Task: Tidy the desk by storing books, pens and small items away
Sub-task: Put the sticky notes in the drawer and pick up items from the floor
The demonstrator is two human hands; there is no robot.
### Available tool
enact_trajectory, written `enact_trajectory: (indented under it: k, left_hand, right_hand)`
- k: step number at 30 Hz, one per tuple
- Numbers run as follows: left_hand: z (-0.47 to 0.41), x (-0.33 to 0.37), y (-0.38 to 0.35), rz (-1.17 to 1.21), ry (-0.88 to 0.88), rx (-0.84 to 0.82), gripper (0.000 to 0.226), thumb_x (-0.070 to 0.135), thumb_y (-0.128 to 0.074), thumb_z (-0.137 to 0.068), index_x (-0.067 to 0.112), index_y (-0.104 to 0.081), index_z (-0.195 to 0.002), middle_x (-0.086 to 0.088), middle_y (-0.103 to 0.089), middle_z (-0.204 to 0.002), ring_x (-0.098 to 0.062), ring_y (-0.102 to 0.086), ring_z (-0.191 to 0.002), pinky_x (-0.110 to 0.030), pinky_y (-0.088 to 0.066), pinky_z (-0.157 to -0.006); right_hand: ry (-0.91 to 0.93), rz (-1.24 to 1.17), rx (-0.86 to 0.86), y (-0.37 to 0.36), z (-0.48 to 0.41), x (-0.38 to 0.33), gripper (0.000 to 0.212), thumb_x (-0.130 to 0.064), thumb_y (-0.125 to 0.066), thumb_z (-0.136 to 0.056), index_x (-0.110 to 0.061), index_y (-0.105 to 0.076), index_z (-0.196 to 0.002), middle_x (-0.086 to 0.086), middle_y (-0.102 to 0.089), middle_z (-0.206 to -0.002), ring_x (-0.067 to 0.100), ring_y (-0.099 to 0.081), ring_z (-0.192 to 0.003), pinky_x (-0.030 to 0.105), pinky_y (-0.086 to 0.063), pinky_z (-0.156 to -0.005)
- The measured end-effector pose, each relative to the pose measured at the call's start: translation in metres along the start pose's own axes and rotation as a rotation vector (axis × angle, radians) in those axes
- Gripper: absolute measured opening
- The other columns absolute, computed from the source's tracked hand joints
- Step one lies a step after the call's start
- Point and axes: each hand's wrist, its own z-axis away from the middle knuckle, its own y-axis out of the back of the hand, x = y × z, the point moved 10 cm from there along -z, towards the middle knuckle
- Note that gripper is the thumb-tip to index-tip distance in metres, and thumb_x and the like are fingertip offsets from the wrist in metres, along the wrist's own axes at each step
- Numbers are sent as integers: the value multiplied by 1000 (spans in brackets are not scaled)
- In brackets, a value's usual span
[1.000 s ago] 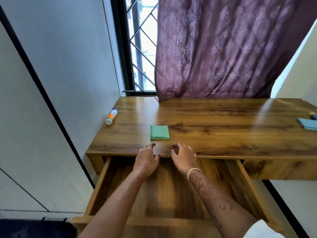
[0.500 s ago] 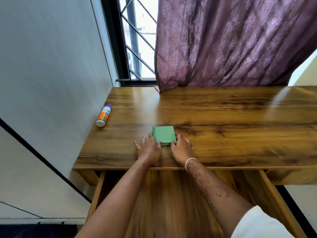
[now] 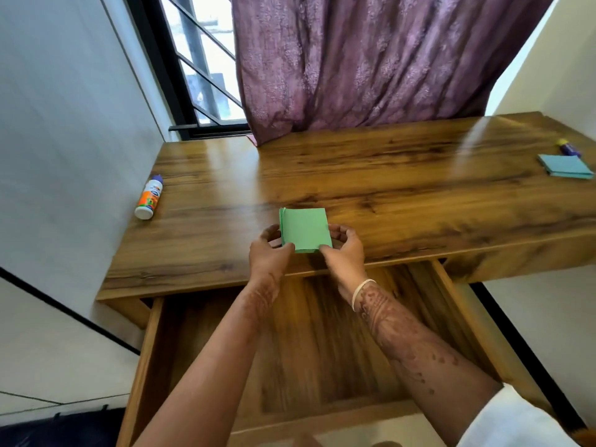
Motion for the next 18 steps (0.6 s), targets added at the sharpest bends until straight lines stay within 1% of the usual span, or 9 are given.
enact_trajectory:
  k: [2,4,6,7,9,11,14,16,18]
  left_hand:
    - [22,-15,-15,84,78,-37,57,-3,-64,-83,13,-49,-136,3,-60,-121,-12,-61,-101,-25,-53,-86]
    - [42,-31,-33,94,131,-68,55,-4,-63,-81,7,-51,-133,-6,-65,-121,-18,-65,-102,-29,-55,-87]
    - [66,-44,-50,89,173,-104,48,-4,-60,-83,4,-53,-130,-10,-66,-119,-18,-66,-99,-27,-56,-80]
    - [78,-50,-59,102,198,-122,47,-3,-60,-85,4,-53,-130,-11,-66,-120,-18,-66,-99,-27,-56,-78]
    - [105,-65,-76,126,254,-147,47,2,-62,-88,5,-49,-134,-13,-64,-123,-20,-66,-100,-31,-57,-79]
    - [129,-79,-89,90,275,-155,51,7,-64,-90,5,-46,-137,-12,-63,-124,-20,-67,-100,-35,-59,-80]
    - [157,-100,-106,45,306,-161,53,8,-64,-90,7,-44,-139,-13,-62,-126,-19,-67,-99,-34,-60,-78]
    - [171,-109,-116,17,311,-169,53,7,-63,-91,7,-44,-140,-13,-62,-126,-21,-67,-101,-34,-60,-78]
    - [180,-115,-124,-46,292,-167,51,5,-62,-91,6,-45,-139,-14,-62,-126,-24,-66,-105,-37,-59,-81]
  right_hand:
    - [-9,-82,-1,28,15,4,48,5,-64,-82,-17,-51,-123,-5,-60,-108,8,-59,-101,19,-52,-78]
    - [-15,-123,-10,57,29,12,46,9,-64,-80,-15,-53,-118,-3,-62,-104,8,-61,-97,14,-51,-69]
    - [-21,-103,-19,84,40,22,44,8,-67,-80,-16,-56,-115,-2,-64,-104,5,-61,-95,12,-51,-64]
    - [-19,-87,-23,99,45,28,43,8,-67,-80,-15,-56,-115,-1,-64,-105,5,-61,-95,12,-51,-64]
    - [-37,-56,-20,129,56,41,42,7,-66,-80,-14,-57,-115,1,-64,-108,8,-61,-100,14,-50,-68]
    - [-67,-11,-29,154,66,57,40,5,-67,-81,-16,-58,-115,0,-64,-109,10,-60,-104,15,-50,-71]
    - [-65,81,-70,186,77,72,35,-1,-67,-84,-17,-59,-114,-3,-63,-111,8,-59,-106,16,-50,-75]
    - [-4,204,-102,204,80,77,27,-5,-67,-85,-19,-62,-108,-5,-65,-107,8,-61,-103,15,-50,-74]
    - [106,356,-77,224,83,77,23,-4,-63,-87,-23,-63,-100,-6,-67,-103,11,-63,-101,24,-53,-82]
